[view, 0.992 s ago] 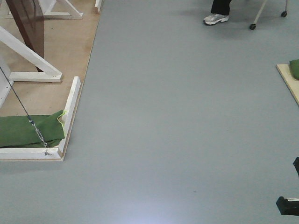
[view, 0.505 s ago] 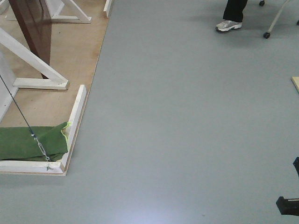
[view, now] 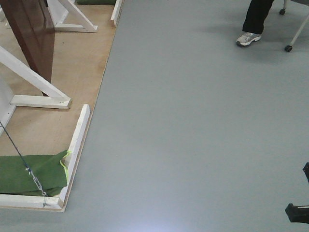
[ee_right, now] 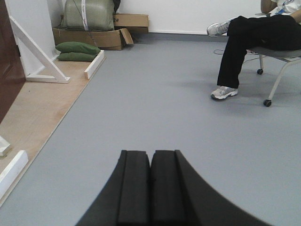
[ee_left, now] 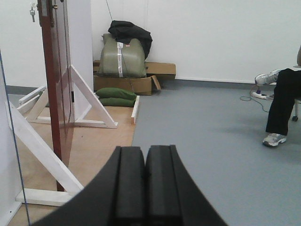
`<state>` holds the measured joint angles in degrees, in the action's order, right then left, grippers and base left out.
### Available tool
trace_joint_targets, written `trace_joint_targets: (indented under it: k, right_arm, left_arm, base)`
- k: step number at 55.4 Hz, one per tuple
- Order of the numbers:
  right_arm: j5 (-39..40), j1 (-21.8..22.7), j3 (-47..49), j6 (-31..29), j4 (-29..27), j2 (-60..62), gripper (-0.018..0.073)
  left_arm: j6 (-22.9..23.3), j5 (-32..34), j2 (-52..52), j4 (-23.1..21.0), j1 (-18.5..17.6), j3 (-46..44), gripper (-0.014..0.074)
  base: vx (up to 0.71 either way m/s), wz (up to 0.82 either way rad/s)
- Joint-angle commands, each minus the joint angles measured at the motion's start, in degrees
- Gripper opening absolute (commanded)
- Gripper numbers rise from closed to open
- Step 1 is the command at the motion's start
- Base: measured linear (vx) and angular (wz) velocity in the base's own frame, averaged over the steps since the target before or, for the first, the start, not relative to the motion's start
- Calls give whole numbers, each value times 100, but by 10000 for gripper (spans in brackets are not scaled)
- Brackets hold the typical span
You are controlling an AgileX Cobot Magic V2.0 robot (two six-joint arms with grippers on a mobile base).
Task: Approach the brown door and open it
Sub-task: 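Keep driving forward and stop with the brown door beside the left arm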
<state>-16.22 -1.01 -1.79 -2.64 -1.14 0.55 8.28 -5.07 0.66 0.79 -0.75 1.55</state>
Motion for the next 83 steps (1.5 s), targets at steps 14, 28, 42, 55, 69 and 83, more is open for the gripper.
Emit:
trace_joint_targets:
  k: [14, 28, 42, 55, 69, 83]
  right_arm:
    - [471, 10, -22, -32, 38, 91, 0]
    - [471, 10, -22, -32, 38, 85, 0]
    - [471, 10, -22, -32, 38, 85, 0]
    - [471, 10, -22, -32, 38, 85, 0]
    - [471, 10, -22, -32, 38, 85, 0]
    - [471, 10, -22, -32, 38, 85, 0]
  left_arm:
    - [34, 507, 97, 2, -33, -99, -3]
    - [34, 507, 92, 2, -33, -99, -3]
    - [34, 507, 92, 2, -33, -99, -3]
    - [34, 507, 87, 2, -33, -99, -3]
    - [34, 507, 87, 2, -33, -99, -3]
    - [34, 507, 87, 2, -33, -99, -3]
  base:
    - [39, 3]
    - [41, 0]
    - [41, -2]
    - [41, -3]
    - [38, -5]
    - [35, -5]
